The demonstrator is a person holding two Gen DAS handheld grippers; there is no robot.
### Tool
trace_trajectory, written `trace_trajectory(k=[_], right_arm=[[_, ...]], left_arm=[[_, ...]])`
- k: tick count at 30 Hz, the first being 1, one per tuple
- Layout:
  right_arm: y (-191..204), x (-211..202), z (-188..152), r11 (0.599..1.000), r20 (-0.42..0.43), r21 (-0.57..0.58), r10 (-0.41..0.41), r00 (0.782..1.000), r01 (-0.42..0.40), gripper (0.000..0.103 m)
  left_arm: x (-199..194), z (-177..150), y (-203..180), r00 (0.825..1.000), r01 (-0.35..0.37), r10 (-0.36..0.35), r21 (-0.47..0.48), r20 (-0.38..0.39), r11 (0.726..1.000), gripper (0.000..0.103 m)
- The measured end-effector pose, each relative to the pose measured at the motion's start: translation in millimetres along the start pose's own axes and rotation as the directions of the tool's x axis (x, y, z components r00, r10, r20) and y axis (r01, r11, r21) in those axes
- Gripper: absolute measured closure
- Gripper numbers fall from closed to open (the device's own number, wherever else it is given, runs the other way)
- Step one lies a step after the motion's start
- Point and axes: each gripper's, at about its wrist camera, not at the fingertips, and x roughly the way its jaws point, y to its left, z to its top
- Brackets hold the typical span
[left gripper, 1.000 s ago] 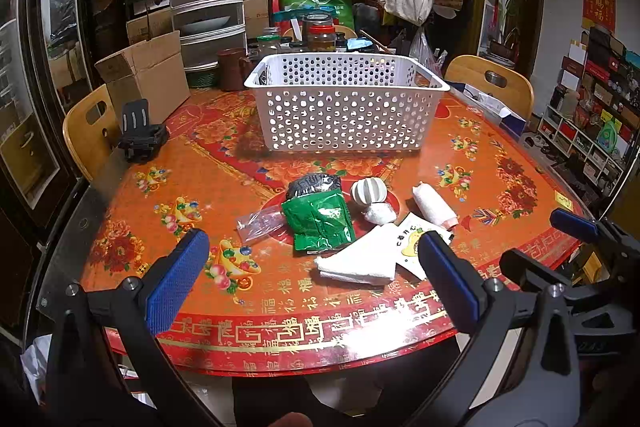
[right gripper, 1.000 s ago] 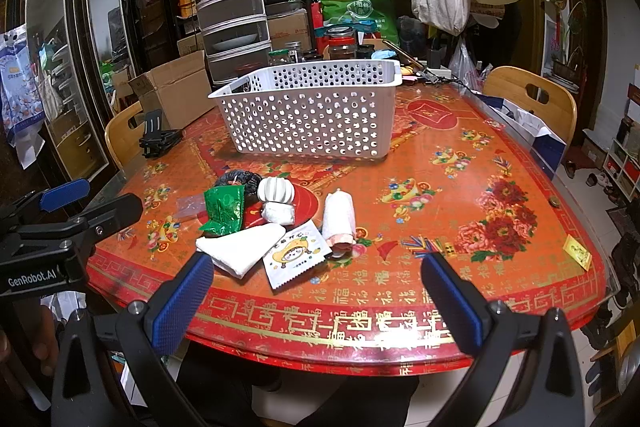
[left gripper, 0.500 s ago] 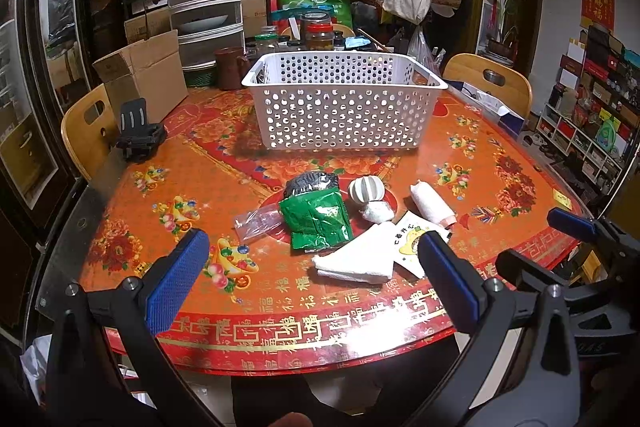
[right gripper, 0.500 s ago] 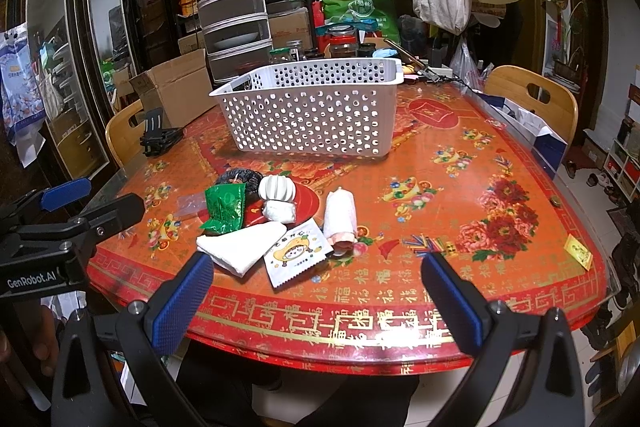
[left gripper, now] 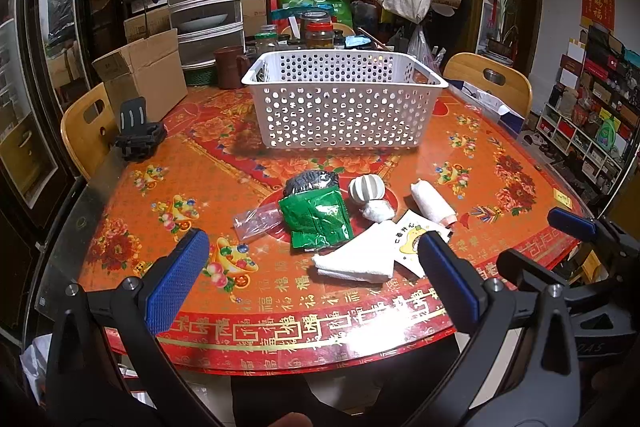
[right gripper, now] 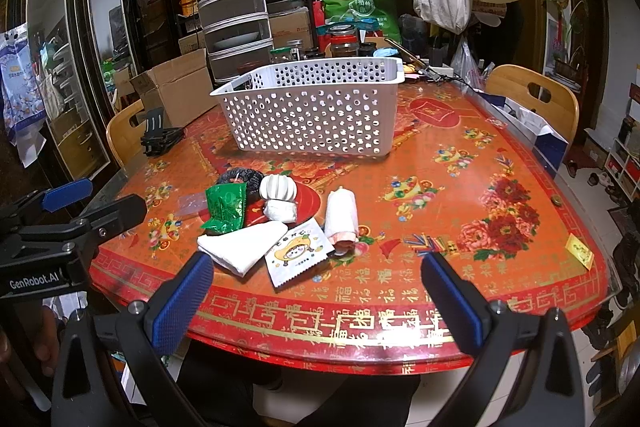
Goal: Organize soft objects
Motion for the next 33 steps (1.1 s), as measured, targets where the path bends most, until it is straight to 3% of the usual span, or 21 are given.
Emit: trace_trajectory(k=[11,15,19,22,25,30,33], right_arm=[[-3,8,-3,0.999,-0.006,0.035,0.007,1.000,-0.007,0.000],[-20,25,-4,0.997,-0.024,0.073,-0.013,1.000,0.014,0.000],[-33,42,-8,0.996,-0.044,0.093,0.000,0.999,0.004,0.009],[-35,53,-12,0.995,-0.056,0.096,0.029,0.998,-0.023,0.014],[-36,62,-14,0.993,-0.063,0.100,0.063,0.996,-0.056,0.023],[-26,66,-18,0.990,-0.073,0.082,0.120,0.990,-0.114,0.030],[-20,73,-20,0.987,-0.094,0.073,0.149,0.984,-0.142,0.041]], left_arm=[[19,2,20,1.000,0.011,-0.010,-0.034,0.021,0.999,0.000],[54,-1,37,0.998,-0.010,0.007,-0.039,-0.063,0.999,0.000],[86,-12,51,0.986,0.032,-0.041,-0.058,-0.159,0.998,0.000],[93,-20,54,0.984,0.092,-0.103,-0.076,-0.147,0.993,0.000],[97,-24,47,0.986,0.092,-0.095,-0.035,-0.134,0.995,0.000],[102,-31,27,0.979,0.158,-0.159,-0.019,-0.130,0.987,0.001],[105,-33,15,0.973,0.190,-0.189,-0.003,-0.134,0.982,0.007]])
